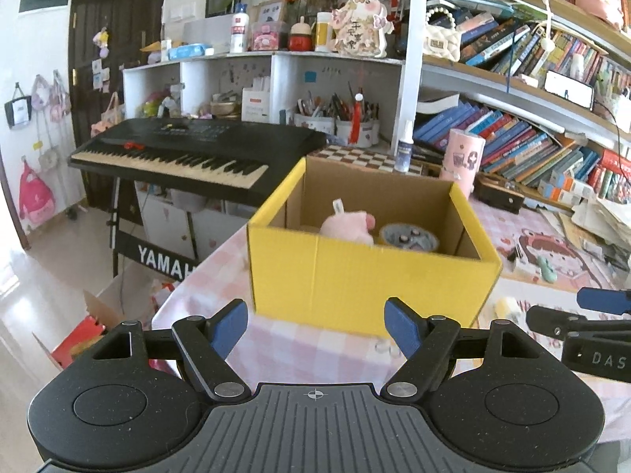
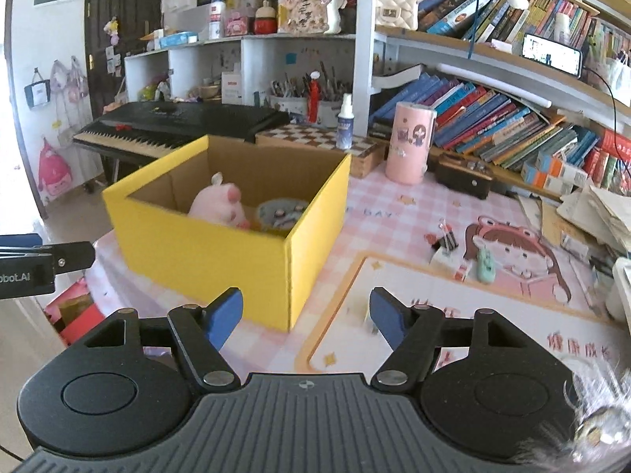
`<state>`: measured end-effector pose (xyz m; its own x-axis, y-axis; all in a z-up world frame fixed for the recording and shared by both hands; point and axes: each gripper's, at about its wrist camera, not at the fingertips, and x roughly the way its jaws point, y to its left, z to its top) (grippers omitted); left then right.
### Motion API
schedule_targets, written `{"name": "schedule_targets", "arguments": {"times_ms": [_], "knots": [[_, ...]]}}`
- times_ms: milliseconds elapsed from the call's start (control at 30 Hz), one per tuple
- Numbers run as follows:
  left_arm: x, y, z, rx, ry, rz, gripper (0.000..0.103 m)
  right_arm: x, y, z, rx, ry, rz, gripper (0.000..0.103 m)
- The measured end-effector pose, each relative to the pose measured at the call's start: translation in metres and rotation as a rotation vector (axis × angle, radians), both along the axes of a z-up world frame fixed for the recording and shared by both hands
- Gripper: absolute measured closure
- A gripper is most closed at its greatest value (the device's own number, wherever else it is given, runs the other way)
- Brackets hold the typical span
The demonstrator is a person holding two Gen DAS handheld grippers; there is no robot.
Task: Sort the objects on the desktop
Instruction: 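Withdraw both open grippers from the box back over the desk mat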
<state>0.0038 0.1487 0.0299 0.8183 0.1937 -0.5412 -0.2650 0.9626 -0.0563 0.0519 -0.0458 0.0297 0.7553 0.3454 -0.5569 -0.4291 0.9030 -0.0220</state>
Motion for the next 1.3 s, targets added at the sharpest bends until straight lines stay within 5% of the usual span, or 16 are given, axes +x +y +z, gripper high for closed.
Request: {"name": "schedule_targets", "arguments": {"times_ms": [533,1300], "knots": [[-0.038,-0.013,-0.02,-0.022,0.075,-0.087,0.024,-0.052,0.008,-0.019,-0.035,0.055,0.039,0.034],[-0.04,-0.041,-0.029,-0.038,0.112,-0.2,0.024,-0.066,-0.016,-0.026,-0.047,0.092,-0.039,0.034]]}}
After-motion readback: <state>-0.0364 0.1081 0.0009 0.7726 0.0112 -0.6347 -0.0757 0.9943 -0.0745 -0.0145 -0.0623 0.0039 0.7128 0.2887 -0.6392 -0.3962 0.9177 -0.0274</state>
